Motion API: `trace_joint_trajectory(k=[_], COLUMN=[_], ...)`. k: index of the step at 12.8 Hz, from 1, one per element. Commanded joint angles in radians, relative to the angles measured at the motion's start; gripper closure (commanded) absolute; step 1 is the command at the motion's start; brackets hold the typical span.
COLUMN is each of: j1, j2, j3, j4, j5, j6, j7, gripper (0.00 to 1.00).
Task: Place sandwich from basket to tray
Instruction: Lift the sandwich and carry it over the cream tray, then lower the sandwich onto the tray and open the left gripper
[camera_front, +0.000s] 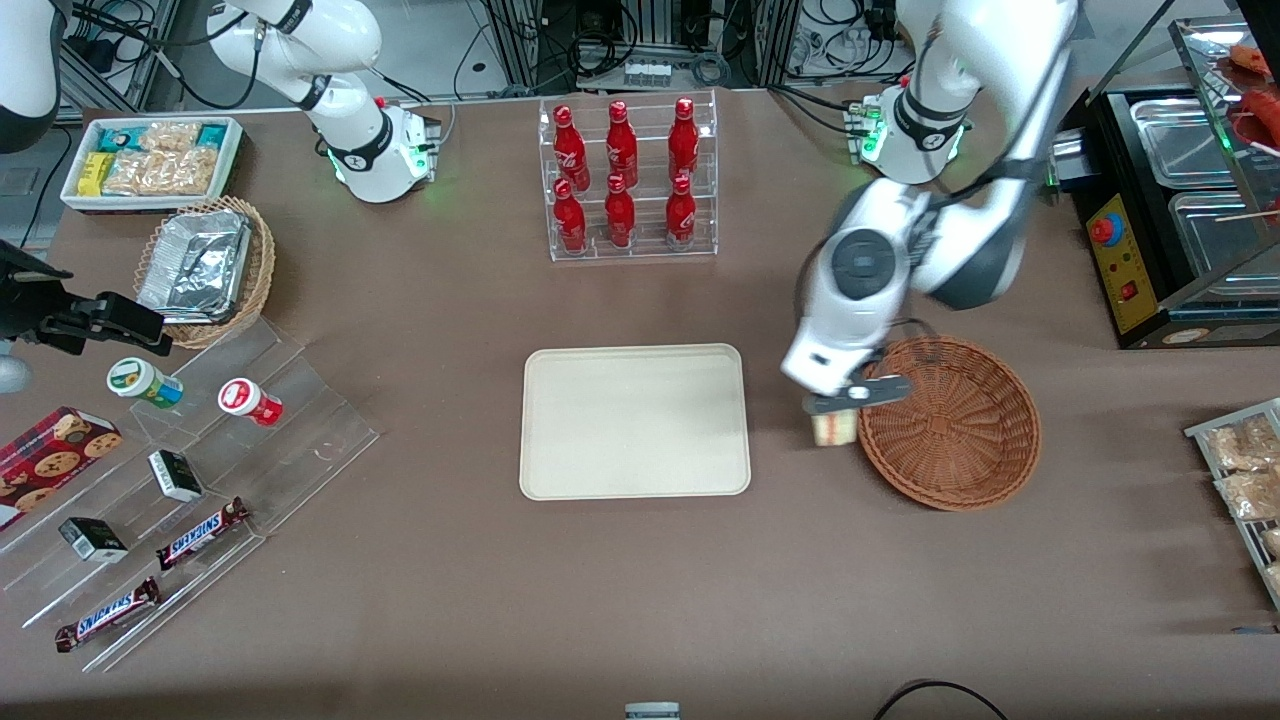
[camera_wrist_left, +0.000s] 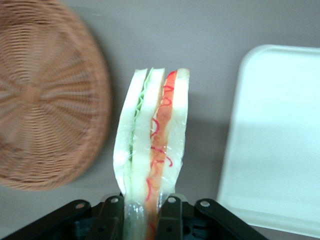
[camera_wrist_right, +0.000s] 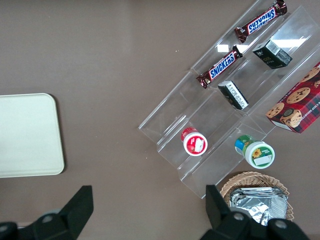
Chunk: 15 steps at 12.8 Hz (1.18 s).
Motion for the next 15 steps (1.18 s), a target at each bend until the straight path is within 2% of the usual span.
trace_joint_trajectory(k=[1,6,8,10,15], j1=[-0.063,-0.14,-0.14,-0.14,-0.142], j2=[0.139,0.314,0.346,0.38,0.458], j3=[0.015,0.012,-0.012,-0.023,-0.043], j4=[0.16,0.355,0.396,0.444,0.493], j5=[-0.008,-0.012,-0.015,-0.06,-0.065], j6=[-0.023,-0.015,-0.014,-0.012,0.034], j7=[-0.012,-0.021,-0.018,-0.006,-0.007], gripper=[1.0,1.0,1.0,1.0,1.0])
